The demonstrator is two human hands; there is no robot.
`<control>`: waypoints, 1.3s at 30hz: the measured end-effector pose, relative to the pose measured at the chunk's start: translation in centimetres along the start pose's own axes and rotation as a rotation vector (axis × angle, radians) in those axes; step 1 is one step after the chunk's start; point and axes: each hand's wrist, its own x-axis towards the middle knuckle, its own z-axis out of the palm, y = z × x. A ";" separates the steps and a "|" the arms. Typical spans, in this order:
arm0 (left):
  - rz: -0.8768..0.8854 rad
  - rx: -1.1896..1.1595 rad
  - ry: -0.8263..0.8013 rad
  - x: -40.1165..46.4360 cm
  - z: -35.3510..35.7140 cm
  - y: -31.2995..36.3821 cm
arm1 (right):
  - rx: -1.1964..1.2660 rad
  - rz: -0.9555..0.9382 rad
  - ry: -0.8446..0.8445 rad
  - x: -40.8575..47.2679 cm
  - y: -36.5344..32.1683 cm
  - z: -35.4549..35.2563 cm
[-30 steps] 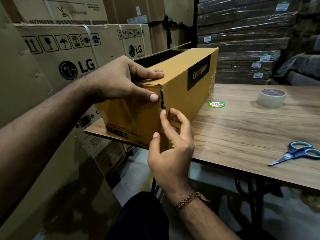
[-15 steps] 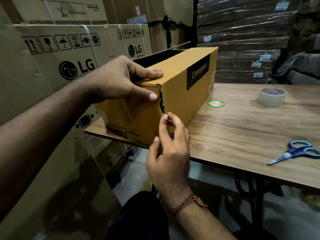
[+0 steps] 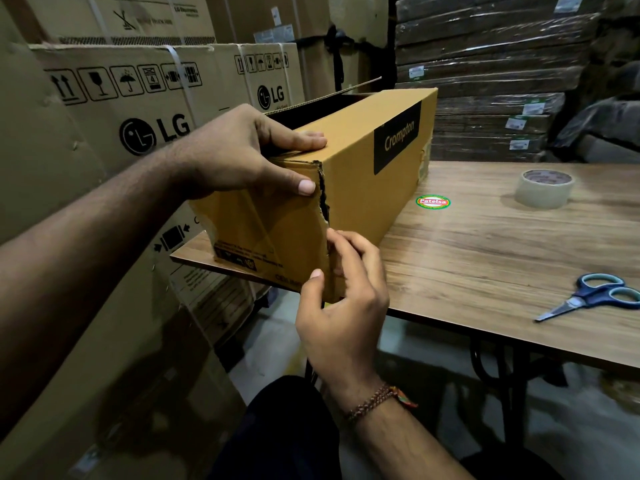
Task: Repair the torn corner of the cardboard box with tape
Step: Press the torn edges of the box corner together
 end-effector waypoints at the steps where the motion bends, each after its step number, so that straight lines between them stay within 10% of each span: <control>1: -0.002 0.002 0.000 0.0 0.0 0.0 | 0.044 0.030 0.015 0.2 0.1 -0.1; 20: -0.017 -0.030 -0.002 0.0 -0.1 -0.1 | 0.169 0.285 0.100 -0.3 -0.6 -0.2; 39: 0.086 -0.003 0.073 0.1 0.6 -0.6 | -0.140 -0.041 -0.021 2.7 -2.8 -1.0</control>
